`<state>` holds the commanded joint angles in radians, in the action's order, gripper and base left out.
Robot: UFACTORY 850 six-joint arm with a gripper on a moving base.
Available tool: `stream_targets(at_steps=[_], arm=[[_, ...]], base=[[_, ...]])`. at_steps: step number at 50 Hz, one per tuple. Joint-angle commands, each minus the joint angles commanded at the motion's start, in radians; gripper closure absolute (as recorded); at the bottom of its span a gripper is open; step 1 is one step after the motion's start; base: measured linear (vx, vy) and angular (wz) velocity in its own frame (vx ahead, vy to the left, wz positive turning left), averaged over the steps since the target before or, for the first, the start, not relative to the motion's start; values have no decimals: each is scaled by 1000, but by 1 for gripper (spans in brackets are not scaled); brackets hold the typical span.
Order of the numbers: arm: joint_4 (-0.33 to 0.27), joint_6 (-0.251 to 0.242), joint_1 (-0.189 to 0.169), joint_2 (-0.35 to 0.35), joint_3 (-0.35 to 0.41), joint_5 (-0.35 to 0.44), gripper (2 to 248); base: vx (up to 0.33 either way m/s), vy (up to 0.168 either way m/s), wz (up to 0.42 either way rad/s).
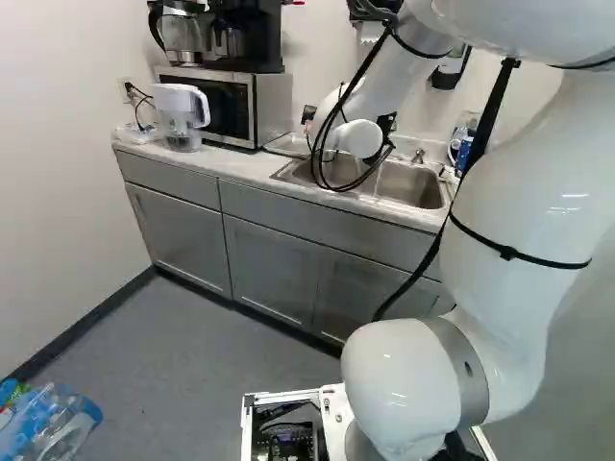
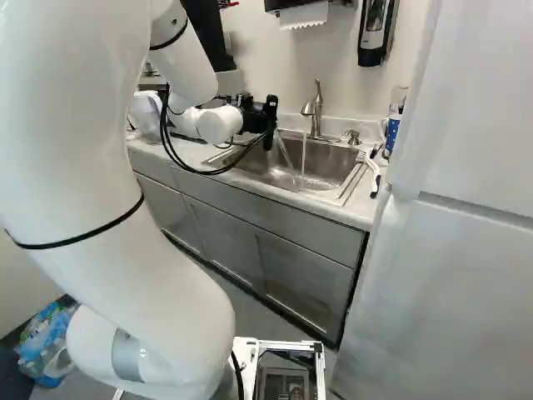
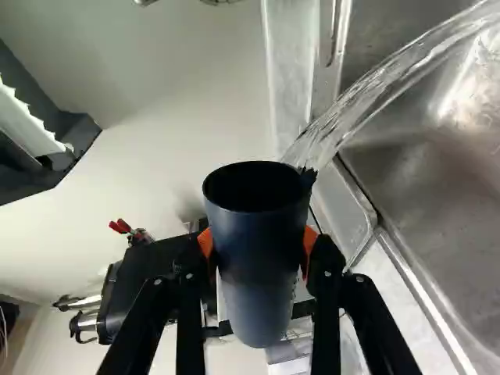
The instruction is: Rinse the cup and place it in the tray
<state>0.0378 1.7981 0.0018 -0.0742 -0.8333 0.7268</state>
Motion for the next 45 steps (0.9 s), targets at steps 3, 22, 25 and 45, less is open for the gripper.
stream_targets(at_steps=[3, 22, 25, 45], arm=[[0, 32, 0, 0, 0, 0, 126], [0, 231, 0, 0, 0, 0, 126], [0, 252, 0, 0, 0, 0, 126], [0, 252, 0, 0, 0, 0, 126]], base=[[0, 0, 0], [0, 0, 0], [0, 0, 0], [0, 0, 0]])
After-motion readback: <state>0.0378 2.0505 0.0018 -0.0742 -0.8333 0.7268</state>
